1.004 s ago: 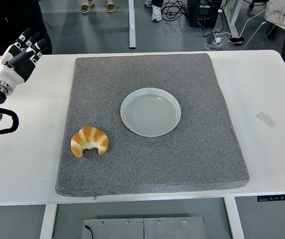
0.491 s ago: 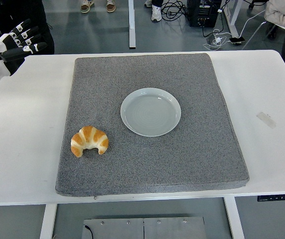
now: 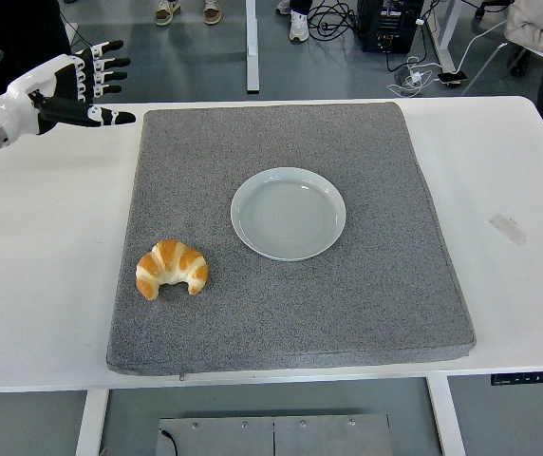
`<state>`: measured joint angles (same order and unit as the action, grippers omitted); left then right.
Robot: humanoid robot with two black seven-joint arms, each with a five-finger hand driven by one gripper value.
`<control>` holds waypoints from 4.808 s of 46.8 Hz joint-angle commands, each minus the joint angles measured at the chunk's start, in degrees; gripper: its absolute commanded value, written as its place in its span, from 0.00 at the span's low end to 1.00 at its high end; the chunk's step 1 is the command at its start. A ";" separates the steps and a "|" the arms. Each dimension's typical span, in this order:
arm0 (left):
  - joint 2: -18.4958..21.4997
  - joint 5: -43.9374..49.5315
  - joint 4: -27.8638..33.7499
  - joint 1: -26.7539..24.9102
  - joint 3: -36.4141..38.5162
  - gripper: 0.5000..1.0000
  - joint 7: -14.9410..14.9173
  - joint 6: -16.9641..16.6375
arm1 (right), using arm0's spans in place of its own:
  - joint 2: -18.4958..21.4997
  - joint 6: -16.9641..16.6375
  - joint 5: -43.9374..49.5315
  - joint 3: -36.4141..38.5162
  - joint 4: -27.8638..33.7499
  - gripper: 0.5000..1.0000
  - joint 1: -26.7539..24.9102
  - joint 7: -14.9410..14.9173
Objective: Place the bread on the plate
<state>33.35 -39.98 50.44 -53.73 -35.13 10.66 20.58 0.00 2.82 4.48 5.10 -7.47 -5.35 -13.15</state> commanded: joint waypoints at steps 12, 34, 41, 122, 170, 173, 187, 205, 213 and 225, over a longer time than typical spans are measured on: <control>5.05 -6.43 9.75 -5.06 14.12 0.93 -1.78 -2.39 | 0.00 -0.01 0.00 0.00 0.00 1.00 -0.01 -0.03; 9.98 -8.01 20.74 -8.23 19.48 0.94 -3.89 -0.36 | 0.00 0.08 0.00 0.00 0.00 1.00 -0.01 0.05; 11.38 -11.17 24.70 -8.14 21.42 0.94 -5.39 -1.41 | 0.00 -0.01 0.00 0.00 0.00 1.00 -0.01 -0.03; 11.47 -32.53 37.80 2.14 33.64 0.94 -6.79 -36.22 | 0.00 0.08 0.00 0.00 0.00 1.00 -0.01 0.05; 6.37 -36.84 30.24 5.83 33.73 0.61 -6.88 -44.13 | 0.00 0.08 0.00 0.00 0.00 1.00 -0.01 -0.03; 6.29 -36.84 30.24 6.10 33.73 0.51 -6.97 -44.13 | 0.00 -0.01 0.00 0.00 0.00 1.00 -0.01 -0.03; 5.76 -36.84 30.24 6.36 33.64 0.43 -6.18 -45.54 | 0.00 -0.01 0.00 0.00 0.00 1.00 -0.01 0.05; 5.14 -36.84 30.33 6.36 33.73 0.00 -5.56 -45.89 | 0.00 -0.01 0.00 0.00 0.00 1.00 -0.01 0.05; 5.67 -37.45 30.33 5.83 33.03 0.00 -5.21 -45.98 | 0.00 -0.01 0.00 0.00 0.00 1.00 -0.01 -0.03; 6.81 -37.10 30.33 1.88 29.34 0.00 -5.21 -45.98 | 0.00 -0.01 0.00 0.00 0.00 1.00 -0.01 0.05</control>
<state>40.17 -77.19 80.79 -50.97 -4.86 5.46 -25.41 0.00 2.82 4.48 5.10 -7.47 -5.36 -13.15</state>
